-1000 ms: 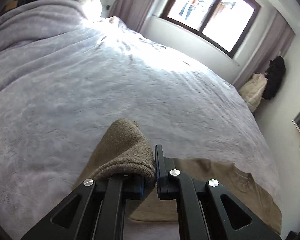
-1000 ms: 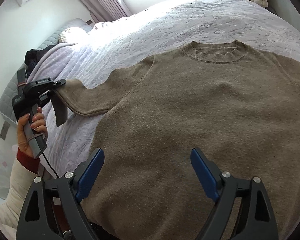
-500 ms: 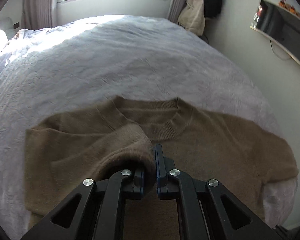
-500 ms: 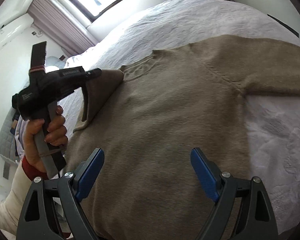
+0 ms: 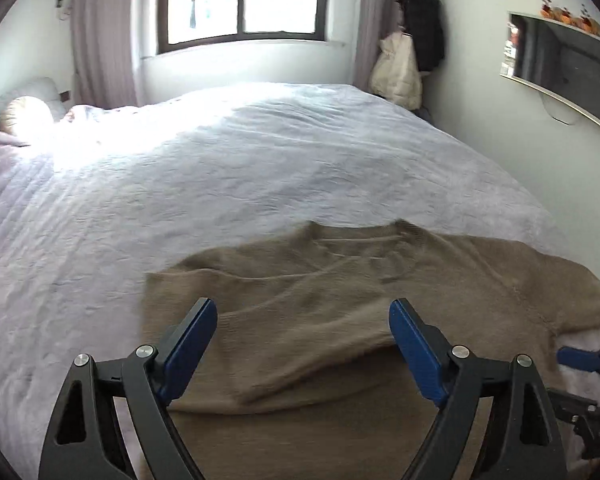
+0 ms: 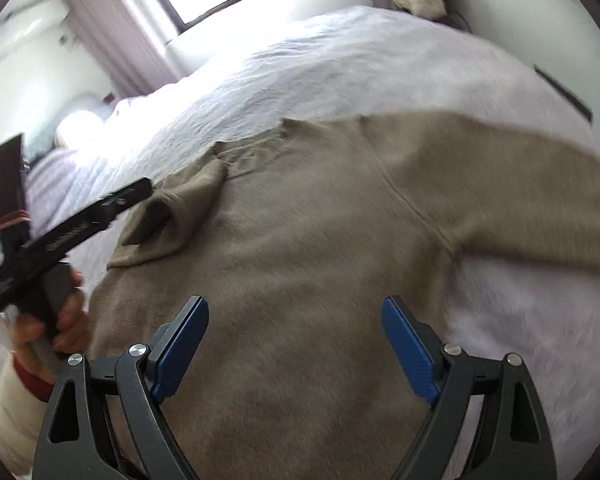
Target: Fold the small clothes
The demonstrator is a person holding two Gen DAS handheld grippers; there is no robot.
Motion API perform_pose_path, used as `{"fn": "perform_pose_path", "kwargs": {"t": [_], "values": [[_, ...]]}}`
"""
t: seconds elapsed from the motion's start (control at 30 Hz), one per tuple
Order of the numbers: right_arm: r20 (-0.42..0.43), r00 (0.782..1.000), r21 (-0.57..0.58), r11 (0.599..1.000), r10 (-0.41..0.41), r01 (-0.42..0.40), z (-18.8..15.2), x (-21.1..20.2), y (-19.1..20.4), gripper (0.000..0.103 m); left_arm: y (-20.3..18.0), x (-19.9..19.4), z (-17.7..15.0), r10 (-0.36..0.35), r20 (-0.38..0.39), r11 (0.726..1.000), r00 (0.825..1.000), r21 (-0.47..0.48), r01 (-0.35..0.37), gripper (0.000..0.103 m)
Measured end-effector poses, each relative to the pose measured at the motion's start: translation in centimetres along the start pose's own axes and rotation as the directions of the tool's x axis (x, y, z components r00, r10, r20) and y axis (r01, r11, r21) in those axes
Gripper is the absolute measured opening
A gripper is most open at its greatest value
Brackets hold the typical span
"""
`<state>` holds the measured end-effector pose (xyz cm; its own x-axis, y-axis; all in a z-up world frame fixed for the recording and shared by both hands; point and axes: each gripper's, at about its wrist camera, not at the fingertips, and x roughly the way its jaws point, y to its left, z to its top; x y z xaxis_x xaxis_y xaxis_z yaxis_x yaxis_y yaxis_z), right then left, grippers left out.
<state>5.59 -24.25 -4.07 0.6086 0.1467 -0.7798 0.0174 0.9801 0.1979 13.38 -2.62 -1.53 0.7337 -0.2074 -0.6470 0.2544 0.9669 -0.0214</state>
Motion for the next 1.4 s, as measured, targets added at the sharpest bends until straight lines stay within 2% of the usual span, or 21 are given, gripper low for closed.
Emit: {"fn": "perform_pose_path", "kwargs": {"t": [0.1, 0.17, 0.23, 0.33, 0.47, 0.53, 0.57, 0.6, 0.67, 0.7, 0.73, 0.8, 0.87, 0.93, 0.97, 1.0, 1.07, 1.2, 1.23, 1.3, 1.4], "values": [[0.032, 0.999, -0.230, 0.972, -0.040, 0.046, 2.1, 1.4, 5.3, 0.090, 5.1, 0.8, -0.8, 0.156, -0.045, 0.983, 0.987, -0.089, -0.159, 0.089], [0.046, 0.998, -0.377, 0.924, -0.051, 0.065, 2.6, 3.0, 9.0, 0.090, 8.4, 2.4, -1.8, 0.187, -0.143, 0.963, 0.972, -0.168, -0.210, 0.089], [0.052, 0.997, -0.480, 0.874, -0.062, 0.080, 3.1, 4.6, 12.0, 0.089, 10.7, 3.7, -3.1, 0.185, -0.199, 0.946, 0.962, -0.230, -0.229, 0.089], [0.083, 0.988, -0.646, 0.747, -0.133, 0.155, 3.5, 8.0, 16.1, 0.082, 11.9, 5.6, -5.2, 0.173, -0.272, 0.934, 0.947, -0.259, -0.245, 0.089], [0.109, 0.958, -0.796, 0.553, -0.267, 0.245, 3.1, 12.6, 18.7, 0.076, 11.7, 6.0, -6.1, 0.161, -0.263, 0.931, 0.951, -0.280, -0.235, 0.089], [0.109, 0.949, -0.825, 0.506, -0.295, 0.252, 2.9, 13.9, 19.1, 0.065, 11.6, 6.4, -6.4, 0.178, -0.264, 0.932, 0.948, -0.265, -0.249, 0.093], [0.110, 0.949, -0.824, 0.507, -0.294, 0.253, 3.1, 14.1, 19.2, 0.041, 11.7, 6.5, -6.6, 0.191, -0.265, 0.930, 0.945, -0.261, -0.260, 0.094], [0.109, 0.951, -0.799, 0.544, -0.288, 0.256, 3.7, 13.8, 18.9, 0.016, 11.8, 6.5, -6.7, 0.190, -0.264, 0.929, 0.946, -0.264, -0.260, 0.094], [0.101, 0.971, -0.695, 0.683, -0.217, 0.224, 5.6, 12.2, 17.5, 0.014, 12.0, 6.5, -6.9, 0.180, -0.262, 0.928, 0.948, -0.275, -0.252, 0.094], [0.097, 0.981, -0.588, 0.785, -0.169, 0.194, 7.0, 10.9, 15.8, 0.014, 12.0, 6.4, -6.9, 0.178, -0.261, 0.928, 0.949, -0.277, -0.251, 0.094], [0.097, 0.987, -0.493, 0.855, -0.132, 0.163, 7.9, 10.0, 14.1, 0.014, 12.0, 6.3, -6.9, 0.179, -0.261, 0.927, 0.949, -0.277, -0.251, 0.094], [0.105, 0.992, -0.292, 0.952, -0.066, 0.094, 8.8, 8.5, 9.9, 0.014, 12.2, 6.7, -6.7, 0.187, -0.262, 0.928, 0.947, -0.270, -0.258, 0.094], [0.101, 0.995, -0.067, 0.998, -0.014, 0.020, 8.6, 7.9, 4.6, 0.014, 12.0, 6.8, -6.7, 0.194, -0.263, 0.928, 0.945, -0.263, -0.264, 0.094], [0.061, 0.998, 0.165, 0.986, 0.014, -0.023, 7.4, 8.2, -0.9, 0.019, 11.8, 6.8, -6.7, 0.205, -0.264, 0.926, 0.943, -0.259, -0.274, 0.097], [0.024, 0.999, 0.270, 0.963, 0.021, -0.026, 6.5, 8.7, -3.4, 0.031, 11.8, 6.8, -6.7, 0.212, -0.264, 0.925, 0.941, -0.257, -0.281, 0.097], [0.018, 0.998, 0.371, 0.926, 0.066, -0.068, 5.5, 8.9, -5.8, 0.033, 11.7, 6.9, -6.7, 0.215, -0.264, 0.924, 0.940, -0.255, -0.283, 0.097], [0.100, 0.980, 0.454, 0.868, 0.173, -0.200, 4.6, 8.2, -7.8, 0.033, 11.5, 6.9, -6.7, 0.226, -0.263, 0.925, 0.938, -0.245, -0.291, 0.097], [0.090, 0.976, 0.454, 0.864, 0.198, -0.217, 5.5, 8.6, -7.3, 0.040, 11.4, 7.0, -6.7, 0.235, -0.264, 0.924, 0.935, -0.238, -0.299, 0.097], [0.081, 0.978, 0.456, 0.865, 0.194, -0.209, 5.8, 8.8, -7.2, 0.039, 11.4, 7.0, -6.7, 0.235, -0.264, 0.924, 0.935, -0.239, -0.299, 0.097], [0.097, 0.977, 0.462, 0.861, 0.190, -0.214, 6.5, 8.6, -6.8, 0.008, 11.4, 6.9, -6.7, 0.234, -0.263, 0.923, 0.936, -0.241, -0.299, 0.097], [0.111, 0.983, 0.436, 0.882, 0.145, -0.179, 6.9, 7.5, -6.5, 0.008, 11.4, 7.0, -6.7, 0.238, -0.264, 0.922, 0.935, -0.240, -0.303, 0.100]]}}
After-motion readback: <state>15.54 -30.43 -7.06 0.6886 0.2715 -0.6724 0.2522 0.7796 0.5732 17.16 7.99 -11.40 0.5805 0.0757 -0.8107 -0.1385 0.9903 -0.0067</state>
